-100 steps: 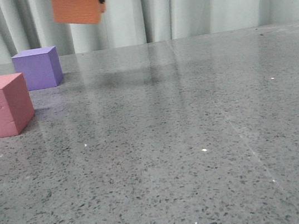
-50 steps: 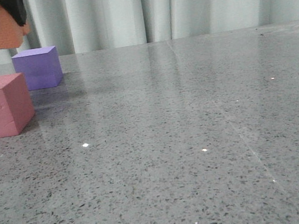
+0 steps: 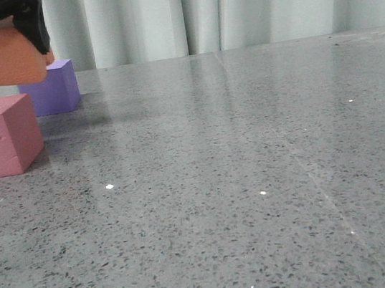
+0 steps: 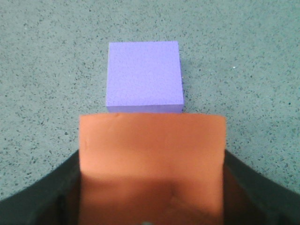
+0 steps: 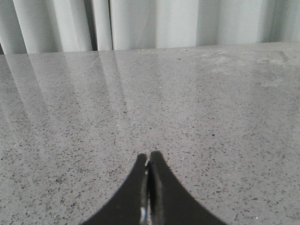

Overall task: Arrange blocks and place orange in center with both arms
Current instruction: 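Carry the orange cube toward the purple cube and pink block, then lower the orange cube between the purple cube and pink block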

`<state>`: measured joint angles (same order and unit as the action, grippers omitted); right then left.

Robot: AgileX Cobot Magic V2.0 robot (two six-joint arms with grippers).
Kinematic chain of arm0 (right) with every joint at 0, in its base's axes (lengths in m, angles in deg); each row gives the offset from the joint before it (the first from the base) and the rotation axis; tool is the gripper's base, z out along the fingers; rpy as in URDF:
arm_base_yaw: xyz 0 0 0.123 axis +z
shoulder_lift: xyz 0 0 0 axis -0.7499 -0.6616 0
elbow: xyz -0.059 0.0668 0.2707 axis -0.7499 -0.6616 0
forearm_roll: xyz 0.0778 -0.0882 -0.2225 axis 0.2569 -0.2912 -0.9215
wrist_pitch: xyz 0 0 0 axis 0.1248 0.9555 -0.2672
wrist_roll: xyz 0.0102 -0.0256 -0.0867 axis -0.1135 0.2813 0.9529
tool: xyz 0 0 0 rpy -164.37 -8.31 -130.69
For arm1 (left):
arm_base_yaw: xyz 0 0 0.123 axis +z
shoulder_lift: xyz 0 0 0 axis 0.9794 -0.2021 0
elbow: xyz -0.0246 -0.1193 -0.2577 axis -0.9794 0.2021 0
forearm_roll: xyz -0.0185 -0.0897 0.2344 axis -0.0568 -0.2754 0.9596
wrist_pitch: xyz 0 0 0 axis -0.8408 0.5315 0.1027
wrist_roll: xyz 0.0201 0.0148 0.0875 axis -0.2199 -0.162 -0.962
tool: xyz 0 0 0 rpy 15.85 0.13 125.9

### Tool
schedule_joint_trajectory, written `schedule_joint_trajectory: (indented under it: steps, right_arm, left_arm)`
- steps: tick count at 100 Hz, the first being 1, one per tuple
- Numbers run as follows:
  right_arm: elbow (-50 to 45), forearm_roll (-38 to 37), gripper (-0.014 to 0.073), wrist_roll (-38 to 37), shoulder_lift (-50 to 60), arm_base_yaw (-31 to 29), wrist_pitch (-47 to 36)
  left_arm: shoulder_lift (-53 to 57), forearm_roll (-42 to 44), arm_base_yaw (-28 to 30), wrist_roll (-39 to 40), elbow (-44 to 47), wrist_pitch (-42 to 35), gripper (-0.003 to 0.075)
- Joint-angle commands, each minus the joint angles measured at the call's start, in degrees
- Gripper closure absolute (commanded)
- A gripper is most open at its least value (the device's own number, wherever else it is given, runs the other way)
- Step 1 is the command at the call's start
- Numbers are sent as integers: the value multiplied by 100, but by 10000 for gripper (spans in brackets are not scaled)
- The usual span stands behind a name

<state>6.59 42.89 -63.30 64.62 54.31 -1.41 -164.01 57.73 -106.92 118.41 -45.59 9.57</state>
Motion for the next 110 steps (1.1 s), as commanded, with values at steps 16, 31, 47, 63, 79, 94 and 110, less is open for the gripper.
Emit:
schedule_joint_trajectory:
  steps: [16, 31, 47, 63, 79, 94, 110]
  right_arm:
    - [78, 8, 662, 38, 137, -23, -501]
    - [78, 8, 662, 38, 137, -23, -501]
    - [78, 8, 662, 38, 137, -23, -501]
    - [78, 8, 662, 38, 137, -23, -501]
    - [78, 8, 662, 38, 137, -23, -501]
    - [78, 8, 662, 38, 137, -23, -501]
    - [78, 8, 662, 38, 137, -23, -501]
  left_arm:
    - [-69, 119, 13, 46, -153, -285, 555]
    - [-218, 119, 13, 46, -153, -274, 555]
    - [-314, 92, 128, 46, -153, -230, 555]
    - [-389, 73, 164, 46, -153, -185, 555]
    - [-495, 3, 164, 46, -153, -197, 555]
    - [-576, -44, 164, 46, -145, -197, 555]
    - [-576, -44, 152, 7, -145, -186, 555]
